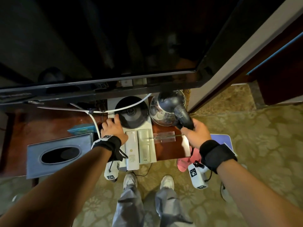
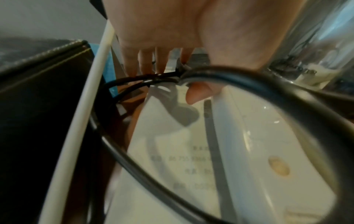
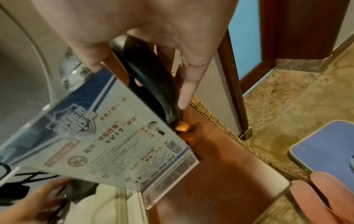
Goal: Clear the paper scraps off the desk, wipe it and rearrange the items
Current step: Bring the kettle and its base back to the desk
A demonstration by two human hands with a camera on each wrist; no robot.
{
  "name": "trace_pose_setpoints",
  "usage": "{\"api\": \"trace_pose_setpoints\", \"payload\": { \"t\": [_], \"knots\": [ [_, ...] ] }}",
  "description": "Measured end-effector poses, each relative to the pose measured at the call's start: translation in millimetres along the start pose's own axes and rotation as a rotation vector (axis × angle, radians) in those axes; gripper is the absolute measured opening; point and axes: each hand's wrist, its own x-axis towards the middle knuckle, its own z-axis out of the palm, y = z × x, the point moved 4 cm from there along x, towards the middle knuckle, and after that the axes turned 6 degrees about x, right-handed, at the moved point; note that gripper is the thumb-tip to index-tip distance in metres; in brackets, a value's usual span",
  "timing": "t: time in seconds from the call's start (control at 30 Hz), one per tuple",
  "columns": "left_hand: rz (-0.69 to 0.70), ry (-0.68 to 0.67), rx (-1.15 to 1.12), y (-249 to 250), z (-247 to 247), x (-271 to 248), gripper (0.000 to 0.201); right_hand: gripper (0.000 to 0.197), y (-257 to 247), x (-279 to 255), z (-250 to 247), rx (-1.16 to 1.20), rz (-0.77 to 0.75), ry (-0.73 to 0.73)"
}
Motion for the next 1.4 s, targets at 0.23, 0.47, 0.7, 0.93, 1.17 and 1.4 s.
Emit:
{"api": "trace_pose_setpoints", "payload": {
  "t": [0.23, 0.47, 0.7, 0.93, 1.17, 1.4],
  "knots": [
    [-0.005, -0.018, 0.148, -7, -5, -3, 0.095, 0.029, 0, 15, 0, 0.012, 0.061, 0.083],
    [0.074, -0.239, 0.045, -11, -13, -4, 0.092, 0.032, -6, -6, -32, -0.003, -0.014, 0.181],
    [0.118, -0.171, 0.092, -9, -6, -16, 0.115, 0.035, 1, -33, -49, 0.005, -0.028, 0.223],
    [0.094, 0.043, -0.126, -15, 2, -14, 0.054, 0.021, 30, -45, -46, -0.009, 0.017, 0.322],
    [-0.006, 0.022, -0.114, -14, 3, -8, 0.058, 0.026, 38, -54, -40, 0.03, 0.03, 0.349],
    [0.022, 0.009, -0.032, -15, 5, -6, 0.047, 0.022, 37, -56, -40, 0.041, 0.031, 0.379]
  ]
}}
